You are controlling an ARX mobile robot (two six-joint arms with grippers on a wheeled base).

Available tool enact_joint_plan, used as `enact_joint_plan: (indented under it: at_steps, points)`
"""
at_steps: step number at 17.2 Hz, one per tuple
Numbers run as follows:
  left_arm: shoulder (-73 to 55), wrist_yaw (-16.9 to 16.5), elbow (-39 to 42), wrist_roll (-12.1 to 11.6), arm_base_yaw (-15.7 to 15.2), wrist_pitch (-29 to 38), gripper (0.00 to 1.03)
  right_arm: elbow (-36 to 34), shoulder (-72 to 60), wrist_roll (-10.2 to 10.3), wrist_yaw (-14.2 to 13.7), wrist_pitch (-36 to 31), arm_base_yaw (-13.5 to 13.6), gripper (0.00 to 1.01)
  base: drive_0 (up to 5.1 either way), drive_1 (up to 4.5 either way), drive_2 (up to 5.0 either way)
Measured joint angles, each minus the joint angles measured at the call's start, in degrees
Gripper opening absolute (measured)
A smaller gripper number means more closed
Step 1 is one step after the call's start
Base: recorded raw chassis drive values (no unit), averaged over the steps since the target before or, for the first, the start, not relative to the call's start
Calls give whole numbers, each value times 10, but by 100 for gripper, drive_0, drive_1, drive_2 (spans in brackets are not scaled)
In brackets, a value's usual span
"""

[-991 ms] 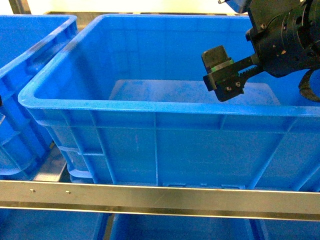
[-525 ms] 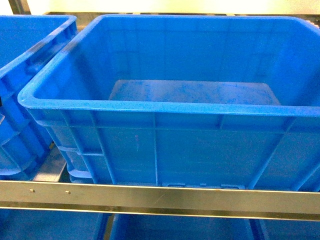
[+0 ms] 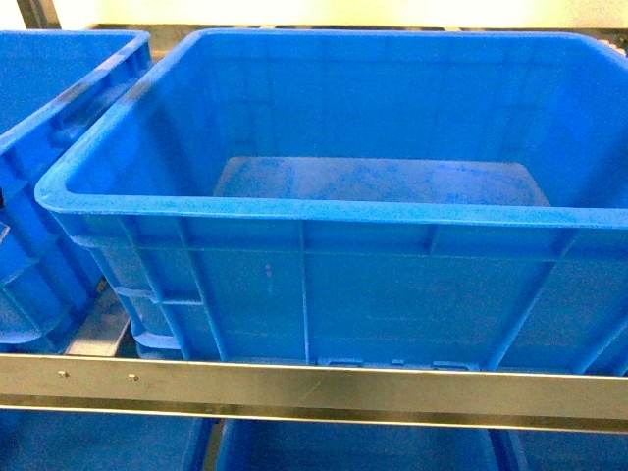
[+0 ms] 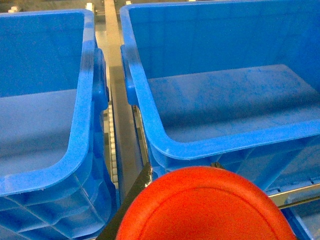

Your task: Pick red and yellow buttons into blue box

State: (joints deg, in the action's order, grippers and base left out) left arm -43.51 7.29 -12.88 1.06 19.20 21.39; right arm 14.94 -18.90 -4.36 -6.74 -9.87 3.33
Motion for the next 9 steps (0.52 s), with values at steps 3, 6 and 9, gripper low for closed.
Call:
enact_joint_plan:
  at_steps: [3, 6, 9]
  points:
    - [-51, 0, -44, -11, 1, 57, 25, 1, -1, 0, -5, 3, 0, 98, 0, 0, 0]
    - [-118, -45, -146, -10, -14, 80, 25, 1, -1, 0, -5, 3, 0, 98, 0, 0, 0]
    - [-270, -106, -265, -37, -32, 50, 25, 1, -1, 0, -5, 3, 0, 98, 0, 0, 0]
